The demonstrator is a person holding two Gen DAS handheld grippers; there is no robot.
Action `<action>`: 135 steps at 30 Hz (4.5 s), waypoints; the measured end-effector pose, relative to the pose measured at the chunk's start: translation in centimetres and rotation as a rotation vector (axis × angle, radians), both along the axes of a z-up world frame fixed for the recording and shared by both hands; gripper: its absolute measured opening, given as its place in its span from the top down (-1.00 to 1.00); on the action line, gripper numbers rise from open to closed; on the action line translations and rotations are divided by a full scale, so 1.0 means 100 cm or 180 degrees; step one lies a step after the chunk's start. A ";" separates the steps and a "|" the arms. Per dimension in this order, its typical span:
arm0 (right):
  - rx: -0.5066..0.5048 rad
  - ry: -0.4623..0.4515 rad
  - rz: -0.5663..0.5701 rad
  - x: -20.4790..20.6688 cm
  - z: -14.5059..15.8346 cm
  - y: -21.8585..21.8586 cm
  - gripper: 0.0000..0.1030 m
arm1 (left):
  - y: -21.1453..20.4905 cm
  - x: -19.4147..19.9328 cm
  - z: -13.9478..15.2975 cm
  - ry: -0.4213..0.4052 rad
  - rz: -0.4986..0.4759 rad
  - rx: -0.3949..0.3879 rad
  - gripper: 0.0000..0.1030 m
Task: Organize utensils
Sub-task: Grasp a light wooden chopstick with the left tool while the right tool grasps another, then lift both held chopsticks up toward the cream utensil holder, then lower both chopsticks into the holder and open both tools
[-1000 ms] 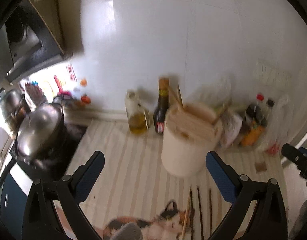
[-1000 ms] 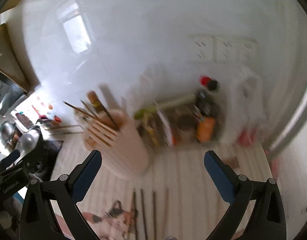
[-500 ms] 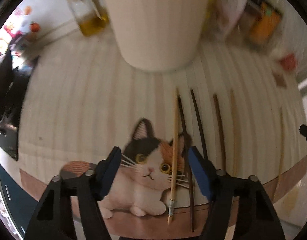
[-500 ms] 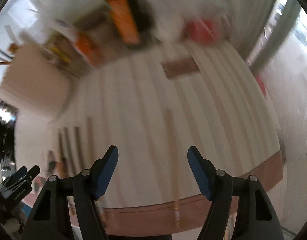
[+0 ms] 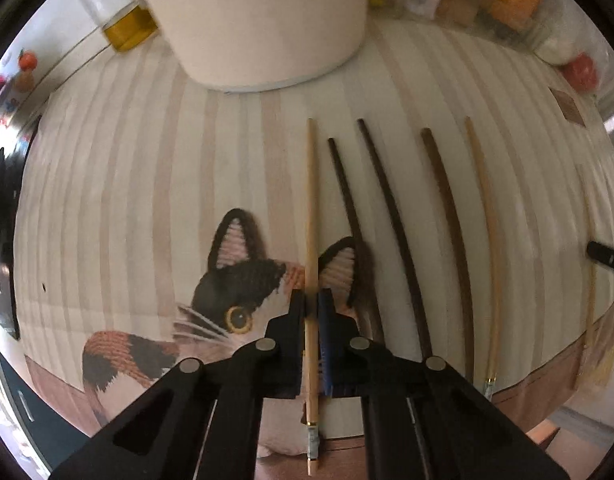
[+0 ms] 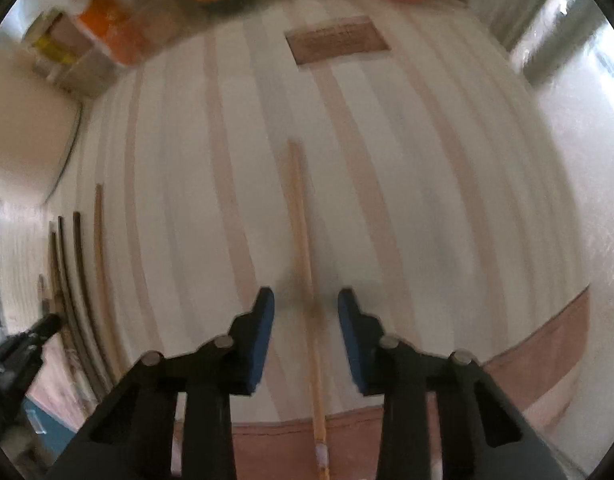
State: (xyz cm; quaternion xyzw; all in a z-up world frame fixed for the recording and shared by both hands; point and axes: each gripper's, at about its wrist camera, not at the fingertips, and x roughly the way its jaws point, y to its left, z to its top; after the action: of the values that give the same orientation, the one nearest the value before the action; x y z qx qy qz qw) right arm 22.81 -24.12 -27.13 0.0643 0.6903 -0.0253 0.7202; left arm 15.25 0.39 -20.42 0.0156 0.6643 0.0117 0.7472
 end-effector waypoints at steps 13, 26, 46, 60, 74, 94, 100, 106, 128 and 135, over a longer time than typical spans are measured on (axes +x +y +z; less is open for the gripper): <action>0.0274 0.0312 0.0377 -0.016 0.014 0.073 0.85 | 0.066 -0.035 0.001 0.0246 0.0455 -0.0327 0.89; 0.0070 0.0432 0.0398 0.040 0.013 0.079 0.84 | 0.079 0.010 -0.001 0.0225 0.0312 -0.0313 0.83; 0.0420 -0.0037 0.0179 0.006 0.057 0.076 0.87 | 0.058 0.014 0.058 -0.0219 0.0249 -0.0300 0.92; 0.0620 -0.0603 0.0418 0.002 0.119 0.105 0.88 | 0.070 -0.005 0.129 -0.0790 0.0149 -0.0280 0.93; 0.0781 -0.1009 0.0445 0.004 0.168 0.124 0.88 | 0.080 -0.008 0.175 -0.1205 0.0168 -0.0305 0.93; 0.1010 -0.2164 0.0516 0.062 0.327 0.141 0.88 | 0.089 0.025 0.320 -0.2179 0.0108 -0.0772 0.93; 0.0895 -0.2585 0.0473 0.095 0.382 0.145 0.88 | 0.089 0.045 0.363 -0.2495 0.0008 -0.0677 0.93; 0.0812 -0.2764 0.0367 0.133 0.397 0.150 0.88 | 0.091 0.083 0.375 -0.2574 0.0017 -0.0641 0.93; 0.0941 -0.3023 0.0081 0.222 0.332 0.190 0.87 | 0.082 0.205 0.320 -0.2332 -0.0064 -0.0670 0.93; 0.0980 -0.2926 0.0163 0.218 0.303 0.195 0.87 | 0.081 0.211 0.298 -0.2155 -0.0102 -0.0806 0.93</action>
State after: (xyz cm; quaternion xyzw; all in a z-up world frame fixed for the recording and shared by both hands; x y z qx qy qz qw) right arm 44.57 -4.64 3.15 0.1576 0.2977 0.1259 0.9331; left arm 36.37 8.50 9.38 -0.0715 0.3750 -0.0779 0.9210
